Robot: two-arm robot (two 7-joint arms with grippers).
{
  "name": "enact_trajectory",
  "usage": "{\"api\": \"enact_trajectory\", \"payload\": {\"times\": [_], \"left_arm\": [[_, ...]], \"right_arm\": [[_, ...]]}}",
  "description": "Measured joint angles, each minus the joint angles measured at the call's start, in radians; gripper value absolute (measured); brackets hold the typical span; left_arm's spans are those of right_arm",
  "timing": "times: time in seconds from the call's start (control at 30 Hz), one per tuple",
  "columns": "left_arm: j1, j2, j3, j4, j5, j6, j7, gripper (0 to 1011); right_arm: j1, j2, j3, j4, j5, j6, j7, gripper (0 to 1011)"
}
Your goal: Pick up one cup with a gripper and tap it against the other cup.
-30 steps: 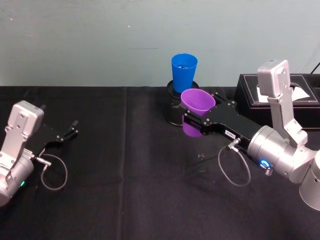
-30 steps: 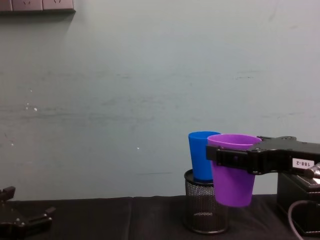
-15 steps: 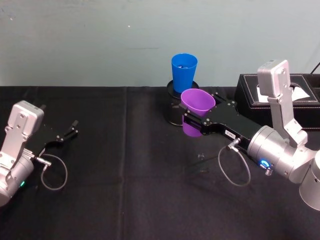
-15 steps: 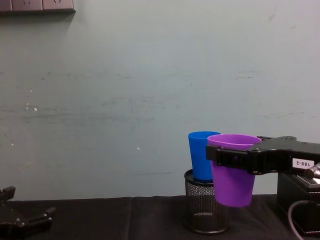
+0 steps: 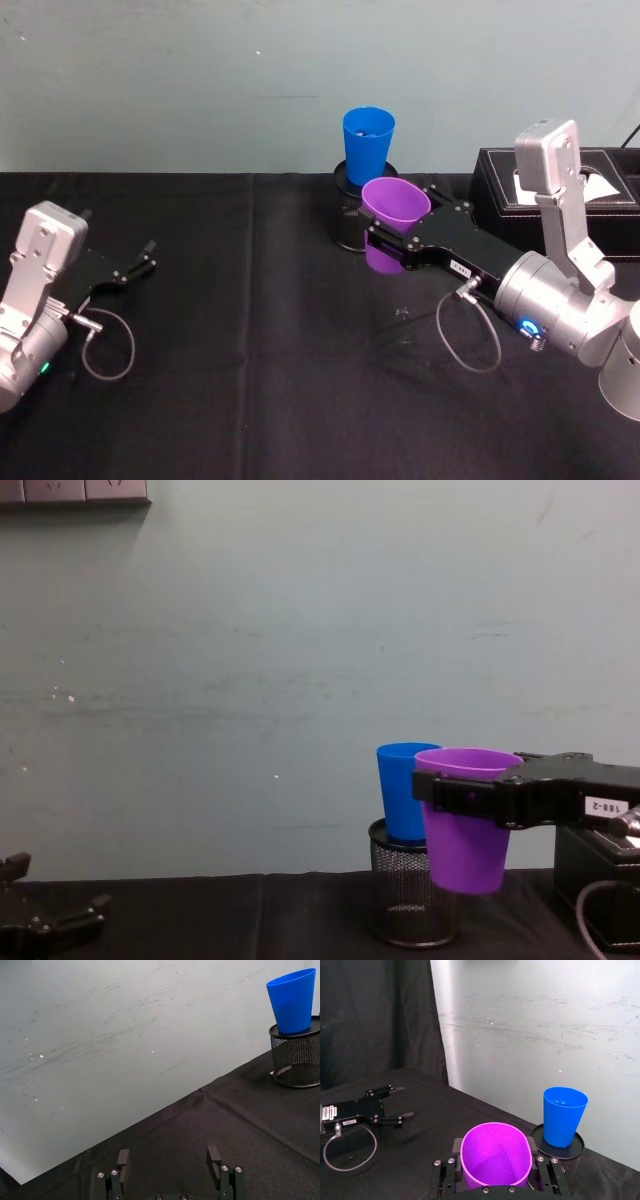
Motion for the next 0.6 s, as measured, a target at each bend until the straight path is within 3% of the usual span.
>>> {"api": "enact_trajectory", "payload": {"times": [0.6], "left_arm": [[0.000, 0.000, 0.000, 0.000, 0.000, 0.000, 0.000, 1000]], "right_arm": [[0.000, 0.000, 0.000, 0.000, 0.000, 0.000, 0.000, 726]]}}
